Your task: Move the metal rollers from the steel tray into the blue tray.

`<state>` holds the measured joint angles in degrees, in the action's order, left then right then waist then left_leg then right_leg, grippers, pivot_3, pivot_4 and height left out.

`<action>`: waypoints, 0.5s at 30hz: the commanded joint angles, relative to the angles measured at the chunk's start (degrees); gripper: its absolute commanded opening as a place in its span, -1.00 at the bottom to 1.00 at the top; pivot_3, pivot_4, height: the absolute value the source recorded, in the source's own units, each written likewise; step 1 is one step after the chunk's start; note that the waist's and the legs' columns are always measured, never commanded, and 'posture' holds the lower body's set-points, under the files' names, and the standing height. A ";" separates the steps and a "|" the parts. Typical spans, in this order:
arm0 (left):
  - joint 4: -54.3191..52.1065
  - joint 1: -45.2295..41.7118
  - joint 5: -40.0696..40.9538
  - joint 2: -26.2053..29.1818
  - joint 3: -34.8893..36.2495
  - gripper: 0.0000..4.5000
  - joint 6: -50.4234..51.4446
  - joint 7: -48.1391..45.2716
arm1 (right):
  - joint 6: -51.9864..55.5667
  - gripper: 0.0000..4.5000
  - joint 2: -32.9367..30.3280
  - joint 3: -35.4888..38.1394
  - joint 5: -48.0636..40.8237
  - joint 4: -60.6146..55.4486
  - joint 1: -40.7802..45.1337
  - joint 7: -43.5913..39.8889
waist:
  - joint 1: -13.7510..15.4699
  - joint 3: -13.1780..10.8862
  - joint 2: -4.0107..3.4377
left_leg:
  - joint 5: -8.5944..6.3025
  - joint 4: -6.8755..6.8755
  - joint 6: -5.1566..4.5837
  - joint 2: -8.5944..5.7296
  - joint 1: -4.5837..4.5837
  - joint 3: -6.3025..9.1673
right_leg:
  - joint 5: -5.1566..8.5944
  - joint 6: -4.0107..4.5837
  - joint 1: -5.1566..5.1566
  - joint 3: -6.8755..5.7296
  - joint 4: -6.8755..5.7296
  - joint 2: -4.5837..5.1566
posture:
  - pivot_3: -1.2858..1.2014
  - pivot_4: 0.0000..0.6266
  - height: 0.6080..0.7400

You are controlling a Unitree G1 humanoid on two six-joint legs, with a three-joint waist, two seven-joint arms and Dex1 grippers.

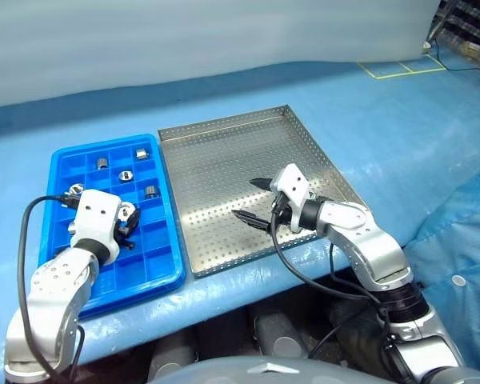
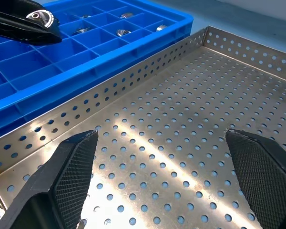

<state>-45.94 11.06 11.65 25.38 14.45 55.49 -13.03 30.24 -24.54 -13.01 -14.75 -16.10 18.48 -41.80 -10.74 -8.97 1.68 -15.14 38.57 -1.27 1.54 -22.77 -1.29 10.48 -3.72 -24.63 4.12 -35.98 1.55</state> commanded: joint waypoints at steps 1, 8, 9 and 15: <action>-3.32 1.35 -0.08 -0.27 3.06 -0.20 -0.06 0.35 | -1.25 1.00 0.07 0.64 0.46 -0.66 0.48 0.70 | 0.54 0.00 0.01 | 0.00 0.00 0.00 0.00 0.00 0.00 | 0.01 0.01 0.00 -0.01 -0.02 0.00 | -0.07 -0.52 1.00; -2.78 3.11 -0.11 -1.39 4.91 -0.20 -0.32 1.06 | -1.40 1.00 -0.04 -0.13 1.79 -0.10 0.33 1.05 | 1.69 0.00 0.01 | 0.01 0.04 0.00 -0.01 0.04 -0.04 | 0.10 -0.01 0.03 -0.07 -0.02 -0.02 | -0.06 -0.52 1.00; -2.91 3.39 -0.05 -1.56 5.03 -0.20 -0.42 1.01 | -1.43 1.00 -0.02 -0.17 1.94 0.00 0.53 1.05 | 1.77 0.00 0.01 | 0.01 0.04 0.00 -0.01 0.04 -0.05 | 0.09 0.00 0.02 -0.07 -0.02 -0.02 | -0.06 -0.52 1.00; -1.87 4.64 -0.04 -2.34 4.07 -0.05 -1.09 0.50 | -1.78 1.00 0.26 -0.07 2.35 0.49 1.10 1.01 | 2.51 0.01 0.01 | 0.00 0.04 0.01 -0.03 0.03 -0.05 | 0.04 0.15 0.01 -0.09 -0.02 -0.03 | -0.06 -0.52 1.00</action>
<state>-46.17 15.43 11.59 23.00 17.93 55.66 -12.41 30.06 -24.48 -13.59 -12.50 -14.38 18.57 -40.92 -8.23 -8.97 1.69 -15.14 38.60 -1.26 1.51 -22.73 -1.35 10.52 -3.57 -24.62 4.02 -36.00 1.52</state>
